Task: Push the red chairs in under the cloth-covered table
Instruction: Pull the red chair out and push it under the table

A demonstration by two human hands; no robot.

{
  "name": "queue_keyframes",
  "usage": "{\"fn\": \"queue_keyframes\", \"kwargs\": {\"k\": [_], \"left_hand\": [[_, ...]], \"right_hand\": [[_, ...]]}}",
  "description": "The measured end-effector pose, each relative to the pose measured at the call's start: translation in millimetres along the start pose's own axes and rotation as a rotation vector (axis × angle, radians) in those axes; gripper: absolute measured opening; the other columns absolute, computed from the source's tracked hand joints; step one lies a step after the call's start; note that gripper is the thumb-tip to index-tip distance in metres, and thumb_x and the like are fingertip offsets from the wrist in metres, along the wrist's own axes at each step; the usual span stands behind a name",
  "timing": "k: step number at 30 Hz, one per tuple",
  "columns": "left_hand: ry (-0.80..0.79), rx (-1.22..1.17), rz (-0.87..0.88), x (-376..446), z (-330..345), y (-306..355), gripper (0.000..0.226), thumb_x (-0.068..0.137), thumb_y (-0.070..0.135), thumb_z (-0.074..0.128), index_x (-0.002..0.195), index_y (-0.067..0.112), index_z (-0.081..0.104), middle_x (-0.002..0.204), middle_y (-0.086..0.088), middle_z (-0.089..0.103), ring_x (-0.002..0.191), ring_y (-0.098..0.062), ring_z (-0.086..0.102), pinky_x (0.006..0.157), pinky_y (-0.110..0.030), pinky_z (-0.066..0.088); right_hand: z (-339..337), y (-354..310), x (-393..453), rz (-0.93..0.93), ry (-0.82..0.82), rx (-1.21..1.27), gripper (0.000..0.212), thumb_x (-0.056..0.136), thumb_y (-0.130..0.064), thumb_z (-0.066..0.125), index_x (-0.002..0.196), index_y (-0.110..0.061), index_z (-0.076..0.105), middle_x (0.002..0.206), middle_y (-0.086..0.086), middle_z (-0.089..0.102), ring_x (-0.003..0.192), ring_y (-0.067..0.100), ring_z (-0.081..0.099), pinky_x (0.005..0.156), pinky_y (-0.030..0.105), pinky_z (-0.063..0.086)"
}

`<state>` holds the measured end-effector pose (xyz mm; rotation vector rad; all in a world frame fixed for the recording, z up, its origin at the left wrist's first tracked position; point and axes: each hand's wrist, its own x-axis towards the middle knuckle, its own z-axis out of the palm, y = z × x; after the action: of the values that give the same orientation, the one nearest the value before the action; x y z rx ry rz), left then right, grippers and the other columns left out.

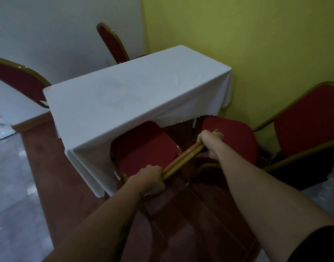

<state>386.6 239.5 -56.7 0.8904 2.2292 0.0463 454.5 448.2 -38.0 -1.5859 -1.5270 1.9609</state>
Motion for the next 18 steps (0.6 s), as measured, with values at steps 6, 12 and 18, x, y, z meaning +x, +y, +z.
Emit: {"fn": "queue_keyframes", "kwargs": {"k": [6,12,18], "left_hand": [[0.009,-0.048,0.004,13.6,-10.2,-7.0,0.044,0.089,0.02,0.059,0.133,0.019,0.057,0.094,0.001,0.053,0.073,-0.017,0.058,0.071,-0.035,0.055],[0.027,-0.052,-0.014,27.5,-25.3,-17.3,0.044,0.088,0.02,0.056,0.131,0.02,0.058,0.102,-0.005,0.056,0.083,-0.025,0.063,0.08,-0.04,0.06],[0.001,0.002,0.037,39.6,-30.9,-28.4,0.045,0.088,0.025,0.059,0.132,0.021,0.059,0.116,-0.007,0.062,0.098,-0.027,0.064,0.091,-0.043,0.059]], "right_hand": [[11.0,-8.8,16.3,-0.017,-0.02,0.001,0.06,0.08,0.009,0.052,0.129,-0.014,0.025,0.108,0.02,0.055,0.075,0.031,0.07,0.052,0.052,0.062],[28.4,-21.3,32.1,-0.05,-0.025,-0.01,0.056,0.08,0.01,0.052,0.124,-0.012,0.025,0.102,0.018,0.053,0.074,0.03,0.068,0.045,0.046,0.059],[35.6,-24.7,35.9,-0.036,0.011,-0.047,0.056,0.08,0.01,0.054,0.125,-0.011,0.028,0.108,0.022,0.059,0.074,0.031,0.071,0.044,0.044,0.059]]}}
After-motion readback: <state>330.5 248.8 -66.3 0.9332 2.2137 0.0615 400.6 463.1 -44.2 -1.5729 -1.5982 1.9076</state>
